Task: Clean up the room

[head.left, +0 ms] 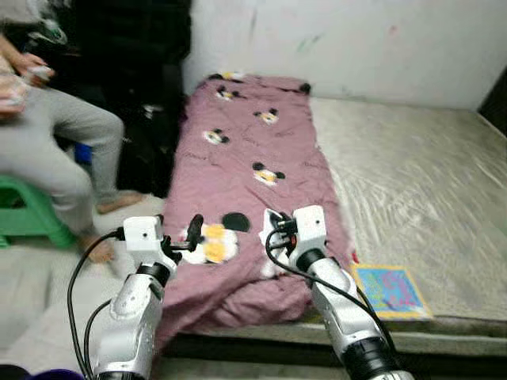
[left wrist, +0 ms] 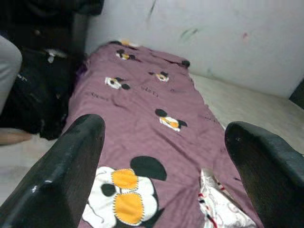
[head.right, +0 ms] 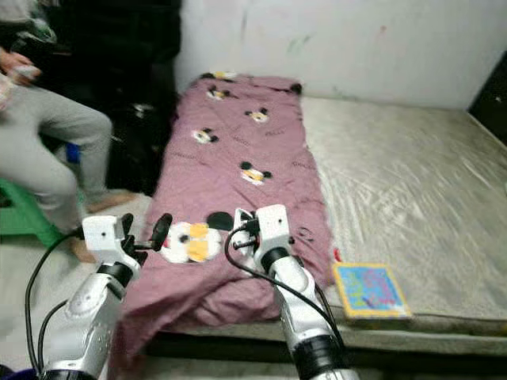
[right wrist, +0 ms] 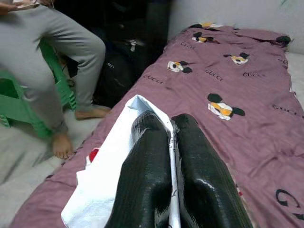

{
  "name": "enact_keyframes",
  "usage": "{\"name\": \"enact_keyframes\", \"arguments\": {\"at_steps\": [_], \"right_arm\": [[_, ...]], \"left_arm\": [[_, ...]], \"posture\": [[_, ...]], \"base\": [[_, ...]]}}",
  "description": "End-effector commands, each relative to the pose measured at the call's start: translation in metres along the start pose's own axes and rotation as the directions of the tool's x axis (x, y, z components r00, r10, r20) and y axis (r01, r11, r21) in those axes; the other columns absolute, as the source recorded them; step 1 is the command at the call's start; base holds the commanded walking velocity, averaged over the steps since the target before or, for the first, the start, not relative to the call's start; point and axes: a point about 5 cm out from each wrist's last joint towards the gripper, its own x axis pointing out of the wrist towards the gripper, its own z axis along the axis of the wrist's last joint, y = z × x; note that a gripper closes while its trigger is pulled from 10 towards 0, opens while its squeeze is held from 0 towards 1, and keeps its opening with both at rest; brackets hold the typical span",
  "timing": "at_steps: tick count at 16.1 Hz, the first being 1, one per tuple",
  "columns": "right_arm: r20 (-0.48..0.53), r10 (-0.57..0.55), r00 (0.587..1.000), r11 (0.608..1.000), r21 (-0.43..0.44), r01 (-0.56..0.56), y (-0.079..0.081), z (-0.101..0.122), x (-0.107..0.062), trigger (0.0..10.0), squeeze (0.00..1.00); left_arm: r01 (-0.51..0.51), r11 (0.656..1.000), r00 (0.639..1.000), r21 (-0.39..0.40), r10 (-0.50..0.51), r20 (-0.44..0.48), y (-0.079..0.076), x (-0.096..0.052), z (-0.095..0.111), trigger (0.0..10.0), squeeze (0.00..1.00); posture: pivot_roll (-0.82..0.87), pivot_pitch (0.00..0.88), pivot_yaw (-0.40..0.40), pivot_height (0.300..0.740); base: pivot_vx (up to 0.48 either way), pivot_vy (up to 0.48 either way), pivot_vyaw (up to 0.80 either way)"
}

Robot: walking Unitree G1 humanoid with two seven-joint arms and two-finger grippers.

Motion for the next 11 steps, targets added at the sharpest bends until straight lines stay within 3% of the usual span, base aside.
{"name": "enact_keyframes", "arguments": {"at_steps": [1,2,5,7,8,11], "right_arm": [[0.007,-0.024,1.000,1.000,-0.017,0.024,-0.011,0.002,-0.003,10.0,0.00],[0.008,-0.021,1.000,1.000,-0.020,0.021,-0.011,0.002,-0.003,10.0,0.00],[0.034,-0.025,0.999,0.999,-0.046,0.027,-0.019,0.006,-0.014,10.0,0.00],[0.038,-0.016,0.999,0.997,-0.070,0.018,-0.023,0.006,-0.020,10.0,0.00],[0.036,-0.009,0.999,0.996,-0.088,0.012,-0.025,0.005,-0.021,10.0,0.00],[0.053,0.001,0.999,0.997,-0.080,0.004,-0.020,0.012,-0.013,10.0,0.00]], "left_arm": [[0.017,1.000,1.000,0.000,-0.017,0.008,-0.009,0.002,0.000,10.0,0.00],[0.007,1.000,1.000,0.007,-0.007,0.021,-0.008,0.001,0.002,10.0,0.00],[-0.152,0.984,0.988,0.092,0.147,0.051,0.021,-0.017,0.004,10.0,0.00],[-0.178,0.978,0.984,0.106,0.175,0.040,0.035,-0.027,0.001,10.0,0.00],[-0.194,0.975,0.981,0.108,0.191,0.033,0.039,-0.031,-0.001,10.0,0.00],[-0.197,0.974,0.980,0.108,0.196,0.022,0.036,-0.031,-0.004,10.0,0.00]], "posture": [[0.03,0.000,-0.056,0.740],[0.03,0.000,-0.056,0.740],[0.02,0.000,-0.060,0.740],[0.02,0.000,-0.062,0.740],[0.02,0.000,-0.061,0.740],[0.01,0.000,-0.051,0.740]], "base": [[0.000,0.000,0.00],[0.000,0.000,0.00],[0.000,0.000,0.00],[0.000,0.000,0.00],[0.000,0.000,0.79],[0.000,0.000,0.79]]}}
